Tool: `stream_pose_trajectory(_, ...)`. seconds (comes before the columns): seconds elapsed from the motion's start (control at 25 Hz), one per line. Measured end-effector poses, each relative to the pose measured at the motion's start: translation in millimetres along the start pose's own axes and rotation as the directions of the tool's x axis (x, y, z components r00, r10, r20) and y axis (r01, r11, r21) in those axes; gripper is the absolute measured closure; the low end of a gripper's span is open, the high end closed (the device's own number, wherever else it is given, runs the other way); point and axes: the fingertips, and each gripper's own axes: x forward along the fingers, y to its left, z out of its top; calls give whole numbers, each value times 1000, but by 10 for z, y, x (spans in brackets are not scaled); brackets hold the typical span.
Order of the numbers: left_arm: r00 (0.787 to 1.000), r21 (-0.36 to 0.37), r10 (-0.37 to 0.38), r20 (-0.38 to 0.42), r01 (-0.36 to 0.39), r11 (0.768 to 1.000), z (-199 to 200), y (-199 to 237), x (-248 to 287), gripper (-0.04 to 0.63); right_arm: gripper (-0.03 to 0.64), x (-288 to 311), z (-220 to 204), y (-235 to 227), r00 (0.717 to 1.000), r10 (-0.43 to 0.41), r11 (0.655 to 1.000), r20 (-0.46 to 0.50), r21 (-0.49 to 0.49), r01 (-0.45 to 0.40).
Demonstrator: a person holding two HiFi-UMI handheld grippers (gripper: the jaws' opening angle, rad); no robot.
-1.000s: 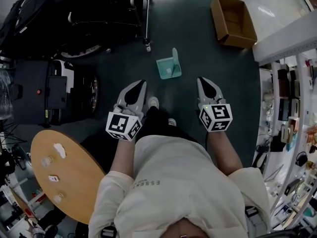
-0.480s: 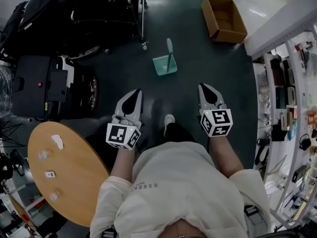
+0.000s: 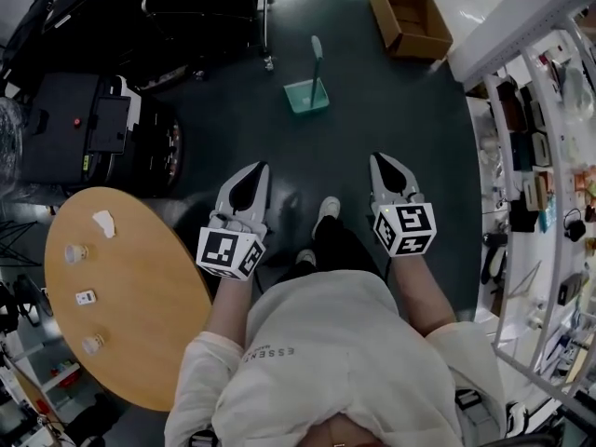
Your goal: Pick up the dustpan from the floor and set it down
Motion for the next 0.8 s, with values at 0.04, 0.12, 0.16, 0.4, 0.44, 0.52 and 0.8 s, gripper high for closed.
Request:
stream_pose_trajectory(0.04, 1000, -14, -7, 0, 7, 1000, -4, -73, -84, 578, 629, -90, -41, 58, 1000, 2, 1000, -4, -5, -2)
stream_pose_trajectory(0.12, 1000, -34, -25, -1, 25, 999, -31, -232, -209, 578, 629, -260, -112, 129, 1000, 5, 1000, -11, -16, -5)
stream_pose_trajectory(0.16, 1000, -32, -30, -4, 30, 999, -52, -302, -252, 578, 629, -330, -146, 152, 1000, 7, 1000, -16, -17, -7)
stream_pose_trajectory(0.4, 1000, 27, -11, -6, 11, 1000, -40, -518, -393, 578, 629, -515, -198, 303, 998, 65, 997, -20, -39, -66)
stream_pose_trajectory(0.44, 1000, 33, -7, -6, 7, 999, -35, -551, -415, 578, 629, -549, -203, 317, 997, 73, 997, -23, -38, -74)
stream_pose_trajectory(0.52, 1000, 43, -6, -7, 6, 999, -22, -612, -448, 578, 629, -613, -187, 339, 996, 83, 996, -20, -36, -84)
stream_pose_trajectory(0.8, 1000, 56, -15, -1, 15, 998, -19, -753, -485, 578, 629, -744, -141, 386, 994, 106, 992, 1, -68, -106)
